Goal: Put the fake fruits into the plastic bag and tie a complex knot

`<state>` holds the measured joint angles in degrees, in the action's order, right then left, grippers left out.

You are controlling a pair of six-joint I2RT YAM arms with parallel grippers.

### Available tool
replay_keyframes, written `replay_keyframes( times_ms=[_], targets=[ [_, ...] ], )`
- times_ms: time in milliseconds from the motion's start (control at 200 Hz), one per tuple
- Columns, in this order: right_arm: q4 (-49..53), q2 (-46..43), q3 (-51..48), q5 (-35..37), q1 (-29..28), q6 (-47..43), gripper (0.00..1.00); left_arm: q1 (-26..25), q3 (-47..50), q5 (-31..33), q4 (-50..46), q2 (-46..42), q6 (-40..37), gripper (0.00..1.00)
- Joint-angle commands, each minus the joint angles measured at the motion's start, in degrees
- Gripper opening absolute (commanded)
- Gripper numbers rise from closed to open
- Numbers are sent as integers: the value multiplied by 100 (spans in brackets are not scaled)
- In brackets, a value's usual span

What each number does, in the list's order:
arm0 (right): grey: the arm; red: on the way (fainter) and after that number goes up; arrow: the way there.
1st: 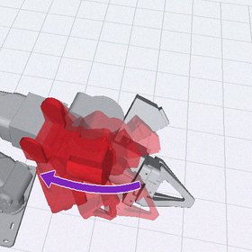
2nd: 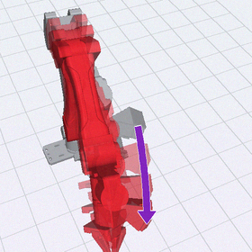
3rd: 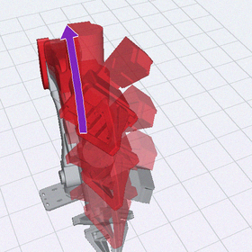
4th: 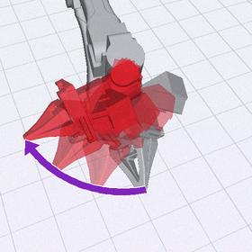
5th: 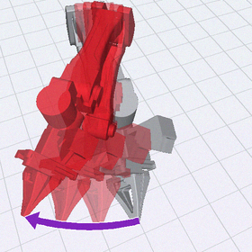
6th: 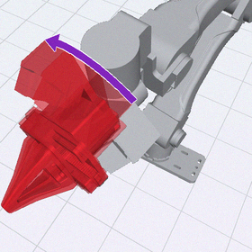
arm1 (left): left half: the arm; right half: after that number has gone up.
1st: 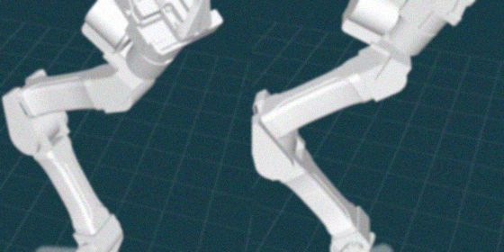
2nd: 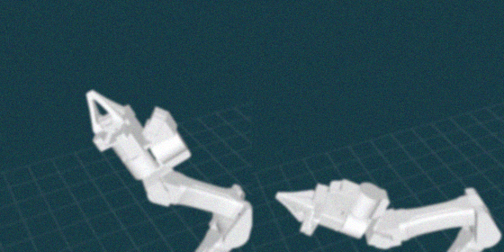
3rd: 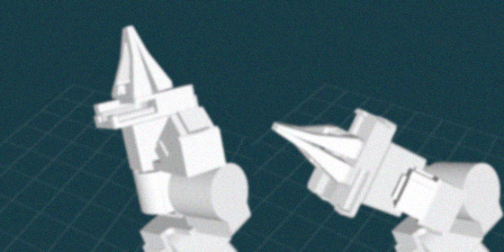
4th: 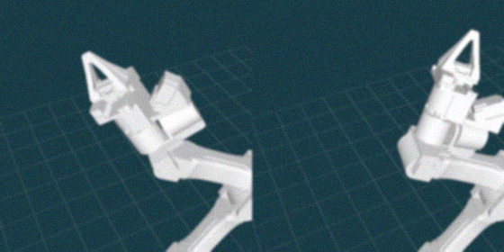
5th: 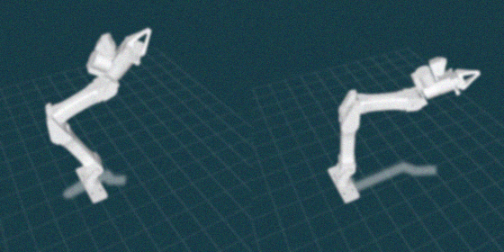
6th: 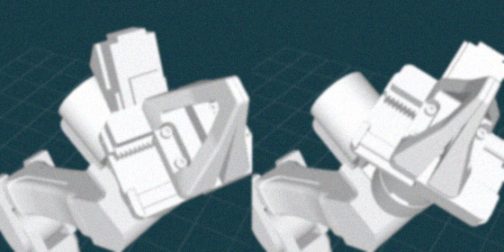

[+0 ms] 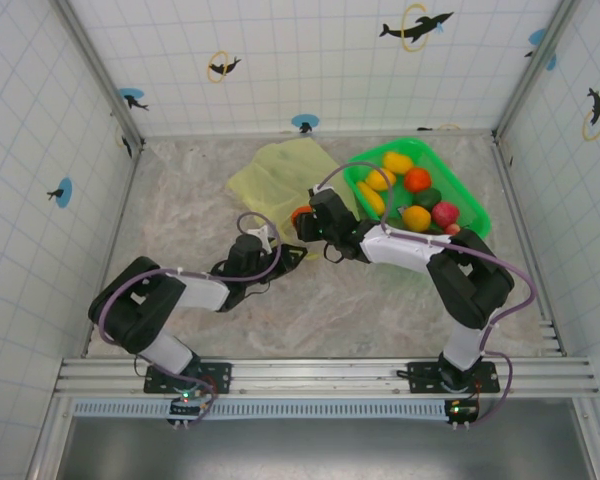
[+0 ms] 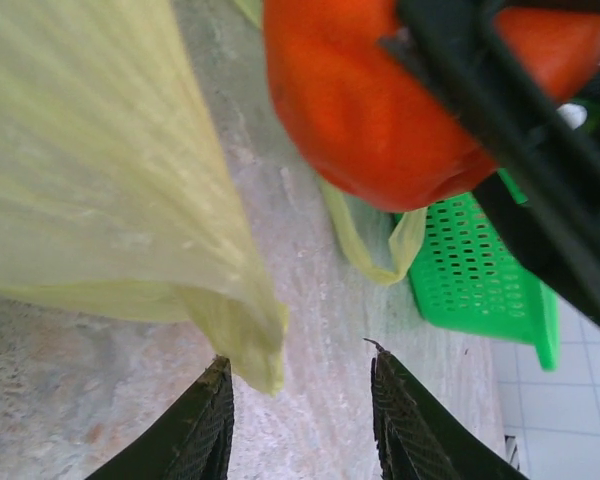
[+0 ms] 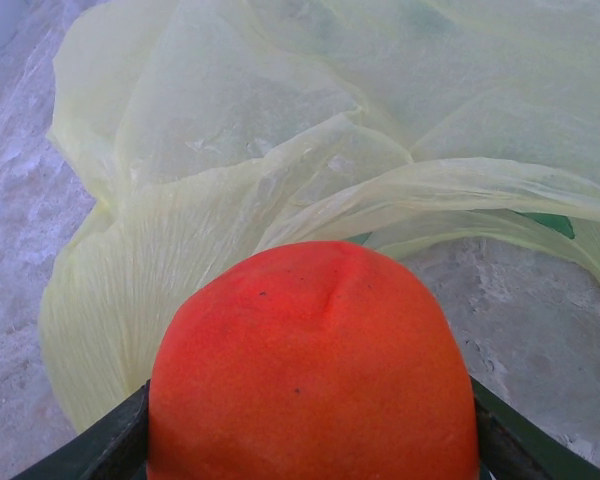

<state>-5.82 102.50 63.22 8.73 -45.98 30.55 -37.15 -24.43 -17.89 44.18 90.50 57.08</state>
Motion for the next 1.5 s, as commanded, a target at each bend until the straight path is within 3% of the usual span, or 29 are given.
replay_keyframes(
  times_ms=[0,500,540,666,731,1176,1496],
  targets=[
    [-244,-20,-51,19,55,48,40,-31,-12,58,-39,72,10,39],
    [-244,-2,-69,62,98,56,40,-31,-616,267,-178,641,39,45],
    [-244,-2,-73,63,98,57,40,-30,-646,277,-122,692,77,41],
    [-231,-2,-96,83,108,57,40,-30,-651,268,-195,625,41,10],
    [-231,-11,-107,93,115,41,40,-30,-630,260,-422,424,-103,0],
    [-335,381,690,-70,105,-24,40,-30,-774,-561,-1783,-1273,-784,0],
    [-1157,-48,606,-32,-237,148,46,-16,-2371,-1910,-3807,-2067,-1790,0]
  ],
)
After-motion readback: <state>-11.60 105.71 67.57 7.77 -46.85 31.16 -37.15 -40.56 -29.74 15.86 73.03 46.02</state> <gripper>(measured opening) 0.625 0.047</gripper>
